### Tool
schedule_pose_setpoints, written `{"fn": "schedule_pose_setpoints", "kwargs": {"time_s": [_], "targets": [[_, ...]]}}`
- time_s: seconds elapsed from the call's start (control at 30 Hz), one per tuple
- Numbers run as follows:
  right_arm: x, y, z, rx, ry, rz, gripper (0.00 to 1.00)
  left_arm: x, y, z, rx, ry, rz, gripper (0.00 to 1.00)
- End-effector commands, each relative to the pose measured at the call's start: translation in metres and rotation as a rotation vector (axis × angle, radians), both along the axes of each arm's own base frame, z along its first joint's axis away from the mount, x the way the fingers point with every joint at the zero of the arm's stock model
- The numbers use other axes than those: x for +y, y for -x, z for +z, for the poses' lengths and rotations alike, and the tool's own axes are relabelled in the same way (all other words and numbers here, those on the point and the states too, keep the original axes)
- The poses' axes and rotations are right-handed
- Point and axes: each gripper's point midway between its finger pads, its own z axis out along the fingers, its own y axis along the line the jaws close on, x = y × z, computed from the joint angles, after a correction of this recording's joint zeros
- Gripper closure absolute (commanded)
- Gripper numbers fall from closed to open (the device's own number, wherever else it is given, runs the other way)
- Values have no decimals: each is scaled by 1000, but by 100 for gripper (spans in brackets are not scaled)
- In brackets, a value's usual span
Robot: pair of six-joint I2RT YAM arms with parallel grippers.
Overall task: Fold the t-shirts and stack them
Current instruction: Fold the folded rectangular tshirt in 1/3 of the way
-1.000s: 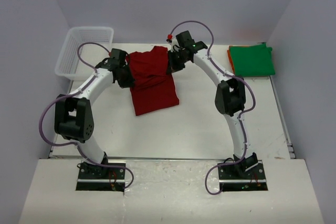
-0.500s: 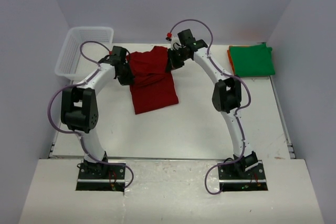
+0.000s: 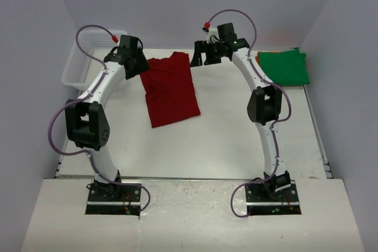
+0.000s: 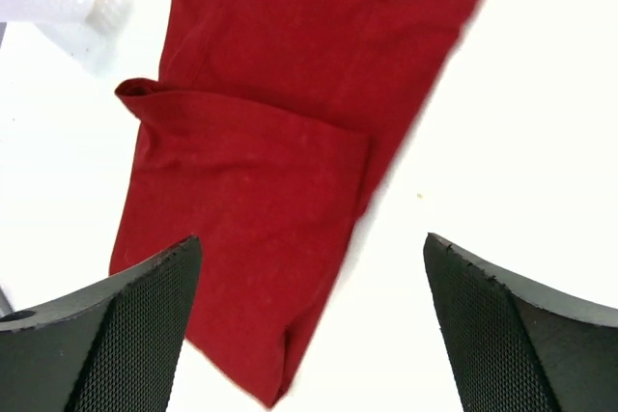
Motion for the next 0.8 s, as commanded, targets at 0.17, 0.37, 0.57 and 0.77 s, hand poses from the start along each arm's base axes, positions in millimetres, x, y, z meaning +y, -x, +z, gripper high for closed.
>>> {"fn": "schedule_pose_setpoints", "kwargs": {"time_s": [0.17,0.37,0.57,0.77], "targets": [[-25,40,69,4,-35,-118,92,-32,20,44,-108,33,-103,61],[-22,95,3,188,62,-122,91,-67,61,-4,11,146,-223,100],[15,141,-15,267,-2,-31,100,-76,96,-32,14,190,-284,100],[31,152,-39,350,-43,32,100,-80,86,-50,45,198,-273,100]]}}
